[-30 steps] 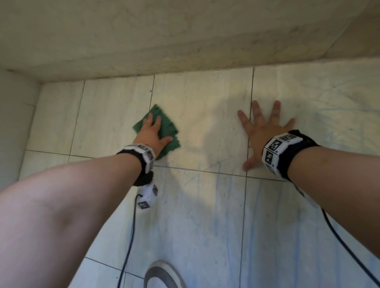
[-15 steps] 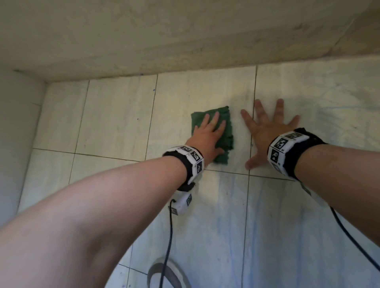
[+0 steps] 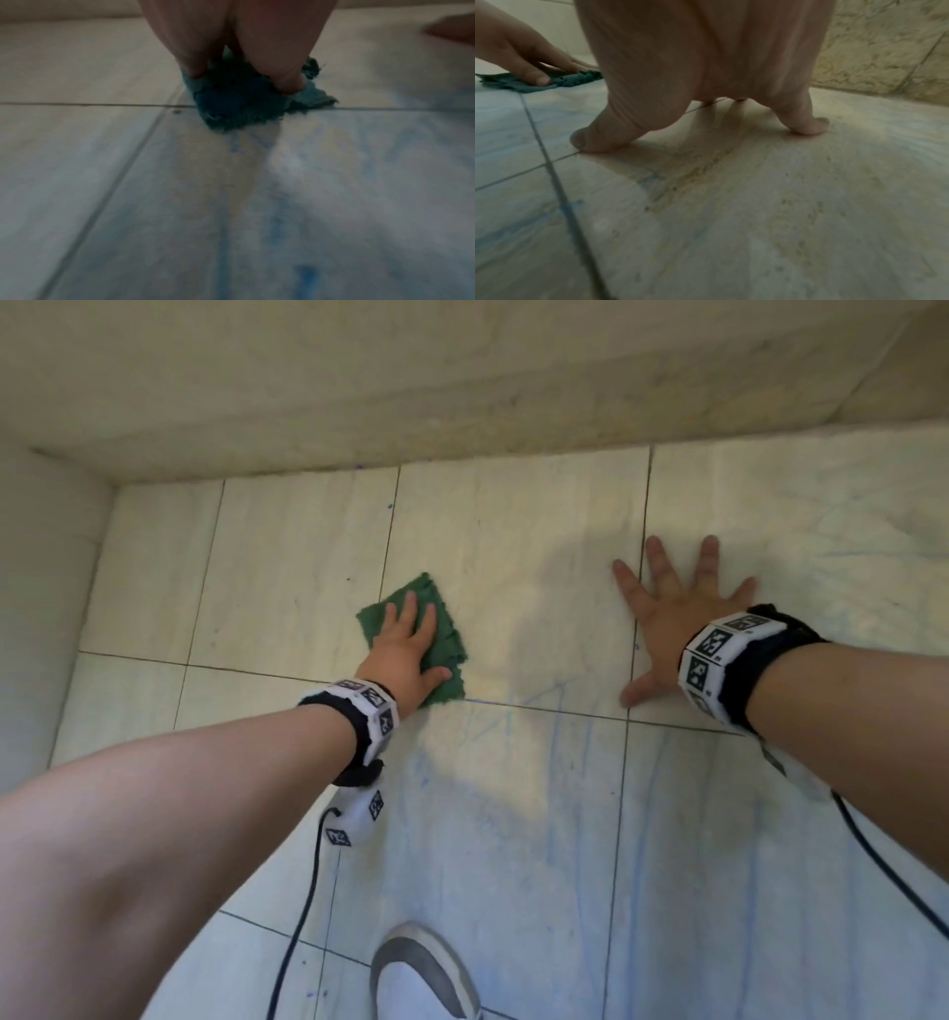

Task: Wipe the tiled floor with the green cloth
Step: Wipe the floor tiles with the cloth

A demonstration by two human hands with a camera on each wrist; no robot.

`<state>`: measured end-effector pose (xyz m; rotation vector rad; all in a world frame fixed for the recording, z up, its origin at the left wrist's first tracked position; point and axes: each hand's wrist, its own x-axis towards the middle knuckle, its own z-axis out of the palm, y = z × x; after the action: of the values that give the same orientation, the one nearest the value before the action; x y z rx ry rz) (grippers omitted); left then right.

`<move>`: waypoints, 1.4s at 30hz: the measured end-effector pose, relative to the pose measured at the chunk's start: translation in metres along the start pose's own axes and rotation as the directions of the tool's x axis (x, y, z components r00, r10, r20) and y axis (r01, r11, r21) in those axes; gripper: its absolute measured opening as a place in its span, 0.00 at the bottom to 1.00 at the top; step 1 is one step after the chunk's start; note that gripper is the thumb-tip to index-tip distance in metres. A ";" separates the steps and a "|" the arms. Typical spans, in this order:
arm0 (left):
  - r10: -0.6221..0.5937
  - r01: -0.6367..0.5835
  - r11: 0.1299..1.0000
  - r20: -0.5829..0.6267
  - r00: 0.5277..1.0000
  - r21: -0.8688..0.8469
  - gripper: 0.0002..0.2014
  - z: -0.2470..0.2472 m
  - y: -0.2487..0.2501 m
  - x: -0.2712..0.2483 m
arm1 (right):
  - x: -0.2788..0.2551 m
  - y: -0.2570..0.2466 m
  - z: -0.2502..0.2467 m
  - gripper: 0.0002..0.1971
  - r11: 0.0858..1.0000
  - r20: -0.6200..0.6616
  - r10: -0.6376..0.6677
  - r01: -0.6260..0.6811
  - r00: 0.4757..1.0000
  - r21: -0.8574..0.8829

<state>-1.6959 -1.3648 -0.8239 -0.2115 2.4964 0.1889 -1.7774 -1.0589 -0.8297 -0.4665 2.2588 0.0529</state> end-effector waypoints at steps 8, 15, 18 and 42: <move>0.340 -0.366 0.917 0.169 0.925 0.158 0.44 0.028 0.159 -0.005 | -0.004 0.010 0.002 0.78 0.999 0.002 -0.015 0.015 1.000 -0.028; 0.323 -0.336 0.929 0.104 0.941 0.157 0.44 0.021 0.132 0.003 | -0.008 0.017 0.004 0.78 1.000 -0.004 -0.023 0.023 1.000 -0.021; 0.160 -0.162 0.982 0.030 0.987 0.101 0.44 0.006 0.056 0.006 | -0.009 0.015 0.003 0.78 0.999 0.013 -0.009 0.010 1.000 -0.032; 0.341 -0.357 0.910 0.109 0.934 0.209 0.44 0.010 0.129 0.012 | -0.006 0.019 0.006 0.77 0.999 -0.012 -0.019 0.019 1.000 -0.027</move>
<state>-1.7255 -1.2379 -0.8282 0.3351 2.4421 0.0540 -1.7763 -1.0380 -0.8312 -0.5036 2.2674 0.0708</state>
